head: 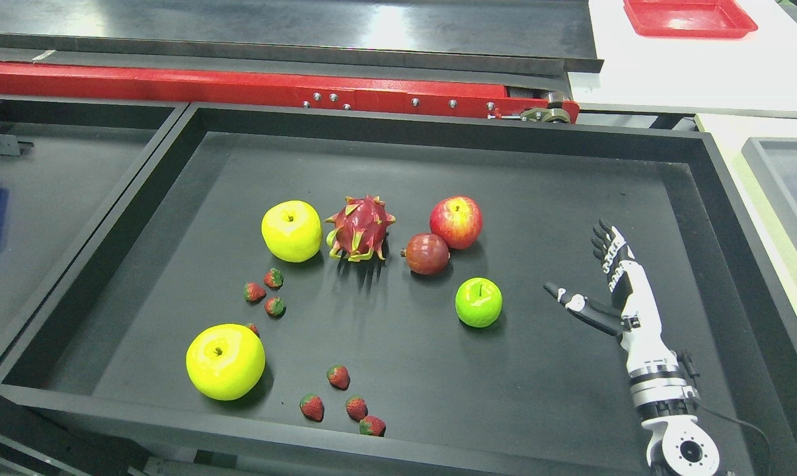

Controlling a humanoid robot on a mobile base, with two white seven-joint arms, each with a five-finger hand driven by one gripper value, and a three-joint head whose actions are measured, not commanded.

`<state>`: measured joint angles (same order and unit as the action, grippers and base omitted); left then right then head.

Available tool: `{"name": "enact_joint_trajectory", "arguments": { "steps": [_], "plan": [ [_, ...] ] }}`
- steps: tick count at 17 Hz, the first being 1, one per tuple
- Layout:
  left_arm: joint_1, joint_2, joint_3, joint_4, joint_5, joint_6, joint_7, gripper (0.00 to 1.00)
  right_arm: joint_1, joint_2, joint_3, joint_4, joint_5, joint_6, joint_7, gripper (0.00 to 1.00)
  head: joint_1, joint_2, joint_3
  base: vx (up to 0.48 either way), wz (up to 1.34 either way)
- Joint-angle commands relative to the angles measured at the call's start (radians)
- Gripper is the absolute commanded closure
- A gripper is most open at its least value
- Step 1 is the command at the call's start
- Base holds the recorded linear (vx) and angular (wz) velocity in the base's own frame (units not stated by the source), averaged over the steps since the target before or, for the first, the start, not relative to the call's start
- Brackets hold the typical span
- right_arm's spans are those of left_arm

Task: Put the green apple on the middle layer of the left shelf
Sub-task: 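Open the right hand and withdraw it from the apple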

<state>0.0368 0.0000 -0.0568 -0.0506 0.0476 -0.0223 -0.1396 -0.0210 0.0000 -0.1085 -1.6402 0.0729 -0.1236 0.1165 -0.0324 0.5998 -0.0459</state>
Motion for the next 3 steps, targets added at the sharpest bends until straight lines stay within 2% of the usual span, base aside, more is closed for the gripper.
{"name": "enact_joint_trajectory", "arguments": {
  "steps": [1,3],
  "plan": [
    [0.000,0.017,0.000,0.000,0.000,-0.004,0.001,0.00,0.021,-0.018,0.019,-0.036,-0.025,0.001,0.002,0.00,0.0000,0.000,0.000,0.000,0.00],
    [0.000,0.017,0.000,0.000,0.000,-0.002,0.001,0.00,0.023,-0.018,0.020,-0.036,-0.025,0.001,0.002,0.00,0.0000,0.000,0.000,0.000,0.00]
  ]
}}
